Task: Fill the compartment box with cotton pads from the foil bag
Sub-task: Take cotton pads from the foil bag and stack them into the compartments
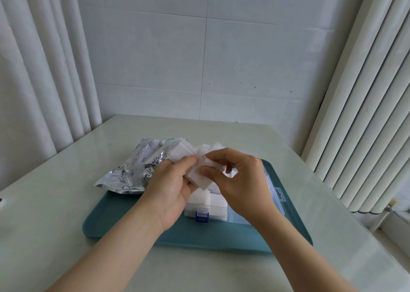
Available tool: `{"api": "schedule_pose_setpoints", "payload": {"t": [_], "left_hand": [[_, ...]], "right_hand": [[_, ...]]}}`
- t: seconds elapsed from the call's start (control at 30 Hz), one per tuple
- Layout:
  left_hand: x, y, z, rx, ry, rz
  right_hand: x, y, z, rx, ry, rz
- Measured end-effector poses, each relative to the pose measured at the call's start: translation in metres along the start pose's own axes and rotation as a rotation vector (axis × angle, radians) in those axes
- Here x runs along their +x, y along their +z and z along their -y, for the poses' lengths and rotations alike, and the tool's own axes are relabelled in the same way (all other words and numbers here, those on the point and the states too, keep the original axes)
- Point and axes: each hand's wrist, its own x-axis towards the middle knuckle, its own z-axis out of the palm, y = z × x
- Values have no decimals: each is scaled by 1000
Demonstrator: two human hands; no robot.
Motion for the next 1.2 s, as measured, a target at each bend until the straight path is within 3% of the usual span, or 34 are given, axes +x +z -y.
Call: {"api": "schedule_pose_setpoints", "payload": {"t": [0.13, 0.57, 0.77, 0.93, 1.2], "left_hand": [[0, -2, -2, 63, 32, 1], [0, -4, 1, 193, 82, 35], [6, -11, -1, 305, 167, -36], [8, -17, -1, 544, 303, -96], [7, -14, 1, 486, 266, -101]], "right_hand": [[2, -4, 1, 11, 55, -40], [2, -3, -4, -145, -87, -43], [4, -9, -2, 118, 16, 111], [8, -17, -4, 301, 85, 33], [11, -24, -6, 384, 274, 31]]}}
